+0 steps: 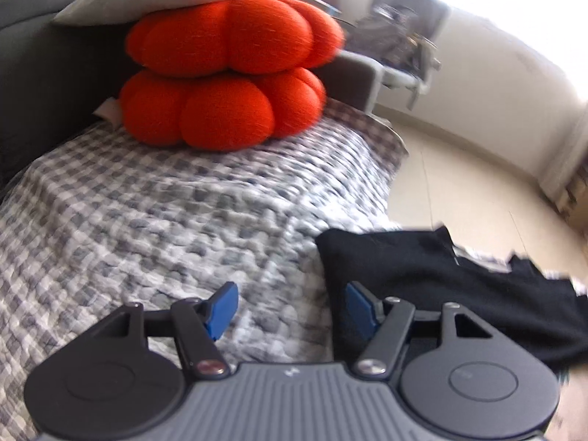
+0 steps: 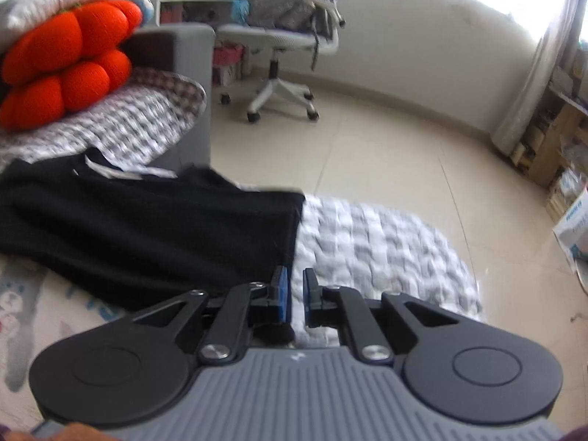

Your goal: Fold clothes

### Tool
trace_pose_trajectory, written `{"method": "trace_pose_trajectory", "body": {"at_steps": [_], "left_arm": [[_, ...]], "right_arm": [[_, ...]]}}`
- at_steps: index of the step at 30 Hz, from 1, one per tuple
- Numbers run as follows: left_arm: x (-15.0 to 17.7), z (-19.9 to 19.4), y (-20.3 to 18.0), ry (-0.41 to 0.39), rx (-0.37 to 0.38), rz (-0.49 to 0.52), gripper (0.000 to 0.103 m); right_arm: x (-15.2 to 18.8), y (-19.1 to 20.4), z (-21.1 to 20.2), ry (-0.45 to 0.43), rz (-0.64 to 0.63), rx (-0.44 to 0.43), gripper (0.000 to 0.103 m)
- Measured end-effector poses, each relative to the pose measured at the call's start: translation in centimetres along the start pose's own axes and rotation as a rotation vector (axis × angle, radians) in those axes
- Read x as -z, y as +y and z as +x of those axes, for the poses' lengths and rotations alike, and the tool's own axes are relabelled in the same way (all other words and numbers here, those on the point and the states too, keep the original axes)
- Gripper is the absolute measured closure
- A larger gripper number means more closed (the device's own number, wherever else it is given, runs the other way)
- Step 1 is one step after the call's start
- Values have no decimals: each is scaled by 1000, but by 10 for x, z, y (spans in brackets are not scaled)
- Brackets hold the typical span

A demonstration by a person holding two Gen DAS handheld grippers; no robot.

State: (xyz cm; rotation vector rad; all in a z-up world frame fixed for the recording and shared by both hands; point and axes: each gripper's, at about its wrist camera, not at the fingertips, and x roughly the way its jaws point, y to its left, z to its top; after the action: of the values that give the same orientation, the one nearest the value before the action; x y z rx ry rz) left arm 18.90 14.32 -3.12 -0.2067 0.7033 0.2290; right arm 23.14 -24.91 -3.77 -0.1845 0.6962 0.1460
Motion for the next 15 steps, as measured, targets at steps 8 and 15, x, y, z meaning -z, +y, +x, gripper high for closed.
{"method": "trace_pose_trajectory", "body": {"at_steps": [8,15], "left_arm": [[16,-7,-4,39,-20,95,37],[43,-25,-10,29,-51,269,37]], "right_arm": [[-7,3,-18,-77,9,-44,94],[1,11,5,25,-3,-65,92]]}}
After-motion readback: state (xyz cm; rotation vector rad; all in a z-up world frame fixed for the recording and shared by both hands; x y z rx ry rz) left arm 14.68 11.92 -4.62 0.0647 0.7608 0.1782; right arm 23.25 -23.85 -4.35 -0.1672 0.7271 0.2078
